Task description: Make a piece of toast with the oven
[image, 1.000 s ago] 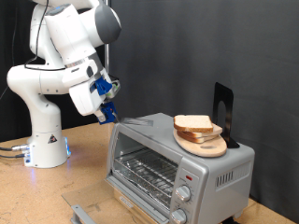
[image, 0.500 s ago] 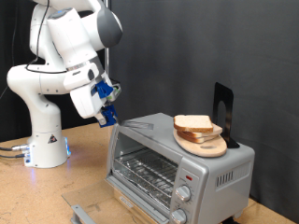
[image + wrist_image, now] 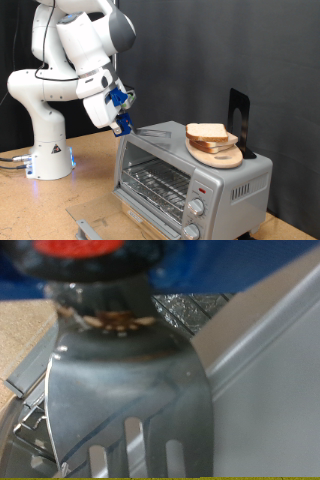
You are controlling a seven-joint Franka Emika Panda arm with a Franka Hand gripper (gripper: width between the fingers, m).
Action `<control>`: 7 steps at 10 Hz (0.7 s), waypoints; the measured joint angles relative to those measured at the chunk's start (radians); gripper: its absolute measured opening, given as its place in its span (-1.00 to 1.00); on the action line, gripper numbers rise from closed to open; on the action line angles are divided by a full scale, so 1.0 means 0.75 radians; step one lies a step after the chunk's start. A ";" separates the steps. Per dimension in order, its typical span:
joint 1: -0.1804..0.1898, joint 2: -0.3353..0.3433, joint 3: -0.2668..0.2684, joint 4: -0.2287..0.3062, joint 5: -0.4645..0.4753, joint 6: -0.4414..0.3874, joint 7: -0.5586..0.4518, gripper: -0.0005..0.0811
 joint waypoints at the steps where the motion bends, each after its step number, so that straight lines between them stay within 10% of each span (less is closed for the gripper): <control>1: 0.001 0.000 0.018 0.000 0.015 0.009 0.015 -0.22; 7: 0.001 0.000 0.110 0.011 0.077 0.059 0.103 -0.22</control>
